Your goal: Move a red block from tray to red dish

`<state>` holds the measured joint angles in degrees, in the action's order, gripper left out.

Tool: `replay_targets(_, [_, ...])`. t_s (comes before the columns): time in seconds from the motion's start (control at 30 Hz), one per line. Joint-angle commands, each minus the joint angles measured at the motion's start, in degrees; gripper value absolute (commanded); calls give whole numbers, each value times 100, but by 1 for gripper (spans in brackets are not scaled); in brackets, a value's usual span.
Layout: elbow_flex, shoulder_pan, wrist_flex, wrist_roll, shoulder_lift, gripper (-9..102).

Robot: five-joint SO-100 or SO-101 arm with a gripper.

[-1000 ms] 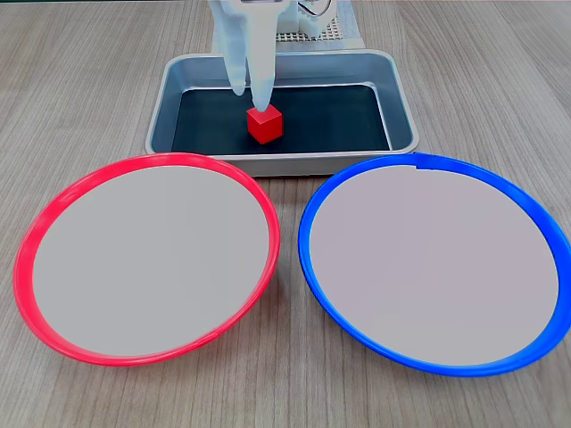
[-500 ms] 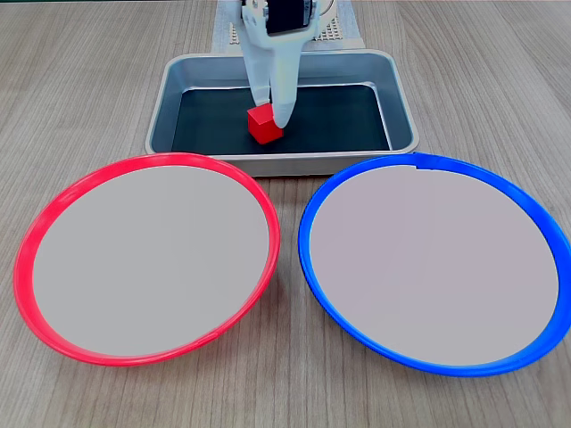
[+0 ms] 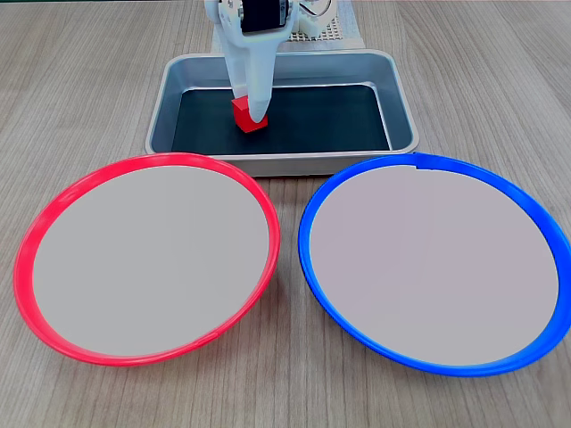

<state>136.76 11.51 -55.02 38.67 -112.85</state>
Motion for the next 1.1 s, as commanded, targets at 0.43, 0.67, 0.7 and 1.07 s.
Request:
replay_targets(0.43, [-5766,62,-1389,-1652,1819,0])
replay_targets(0.67, [-7084,519,-1169,-1099,3700,1])
replay_targets(0.7, [-7110,536,-1028,-1037,3894,2])
replay_targets(1.07, [-7066,396,-88,-352,4878,33])
